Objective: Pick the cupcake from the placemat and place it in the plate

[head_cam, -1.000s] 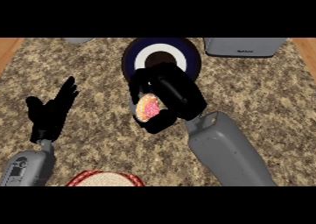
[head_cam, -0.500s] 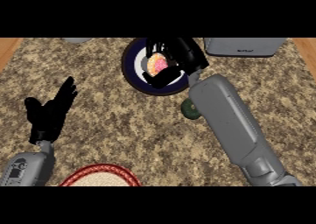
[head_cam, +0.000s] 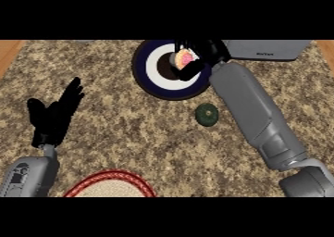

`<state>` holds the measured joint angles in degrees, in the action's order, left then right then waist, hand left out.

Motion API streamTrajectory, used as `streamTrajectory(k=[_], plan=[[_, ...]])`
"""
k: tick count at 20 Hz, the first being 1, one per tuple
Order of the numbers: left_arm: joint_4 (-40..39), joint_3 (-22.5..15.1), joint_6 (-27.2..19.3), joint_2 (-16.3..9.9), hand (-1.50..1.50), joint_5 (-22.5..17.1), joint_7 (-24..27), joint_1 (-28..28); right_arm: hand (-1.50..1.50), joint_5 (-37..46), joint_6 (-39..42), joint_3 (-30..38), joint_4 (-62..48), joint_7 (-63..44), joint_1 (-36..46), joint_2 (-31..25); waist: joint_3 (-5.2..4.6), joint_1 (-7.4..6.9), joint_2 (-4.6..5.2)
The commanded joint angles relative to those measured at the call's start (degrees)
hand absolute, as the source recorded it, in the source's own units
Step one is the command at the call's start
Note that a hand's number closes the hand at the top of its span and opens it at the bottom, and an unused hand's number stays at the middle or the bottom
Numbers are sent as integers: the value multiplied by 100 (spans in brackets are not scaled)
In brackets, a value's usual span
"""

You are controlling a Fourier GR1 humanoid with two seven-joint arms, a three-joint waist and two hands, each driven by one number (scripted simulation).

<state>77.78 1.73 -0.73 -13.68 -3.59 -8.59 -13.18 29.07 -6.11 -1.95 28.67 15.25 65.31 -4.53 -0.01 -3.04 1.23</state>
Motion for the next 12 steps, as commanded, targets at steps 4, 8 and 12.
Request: streamTrajectory(k=[4, 8, 12], plan=[[24, -178, -32, 185, 0, 84, -16, -185, 150, -165, 807, 275, -1328, 238, 279, -157, 4, -201, 118], [22, -73, 33, 52, 0, 72, 36, -85, -150, -51, 1216, 192, -1576, 1040, 355, -310, 6, -171, 81], [187, -232, -142, 281, 0, 169, -5, -70, -150, -233, 908, 476, -1517, 1667, 415, -498, 12, -200, 90]])
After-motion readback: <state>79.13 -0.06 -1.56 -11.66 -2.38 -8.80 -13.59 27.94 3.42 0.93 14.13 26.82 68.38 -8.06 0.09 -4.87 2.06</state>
